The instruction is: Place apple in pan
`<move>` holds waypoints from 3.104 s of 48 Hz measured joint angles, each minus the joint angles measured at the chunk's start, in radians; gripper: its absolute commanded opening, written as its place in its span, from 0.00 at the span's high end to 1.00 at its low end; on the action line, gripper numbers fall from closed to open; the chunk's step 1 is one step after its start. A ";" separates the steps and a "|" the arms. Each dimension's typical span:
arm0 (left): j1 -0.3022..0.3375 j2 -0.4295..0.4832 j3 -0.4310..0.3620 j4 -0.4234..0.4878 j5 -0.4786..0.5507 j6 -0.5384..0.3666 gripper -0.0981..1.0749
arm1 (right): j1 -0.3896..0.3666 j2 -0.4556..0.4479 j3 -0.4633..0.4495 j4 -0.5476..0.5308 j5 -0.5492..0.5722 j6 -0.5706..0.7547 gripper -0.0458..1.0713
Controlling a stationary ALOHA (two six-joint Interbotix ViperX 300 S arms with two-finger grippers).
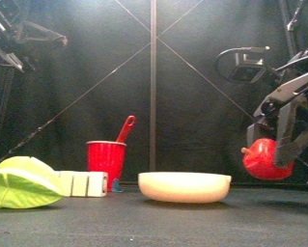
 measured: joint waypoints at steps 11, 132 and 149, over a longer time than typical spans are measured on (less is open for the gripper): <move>0.002 0.000 0.003 0.000 0.000 0.000 0.93 | -0.002 0.000 -0.014 -0.012 -0.025 0.000 0.33; 0.005 0.000 0.005 0.000 -0.002 0.000 0.93 | -0.055 0.164 -0.167 -0.067 -0.328 0.000 0.06; 0.005 0.000 0.006 0.000 0.000 0.000 0.93 | -0.055 0.161 -0.167 -0.066 -0.313 0.000 0.06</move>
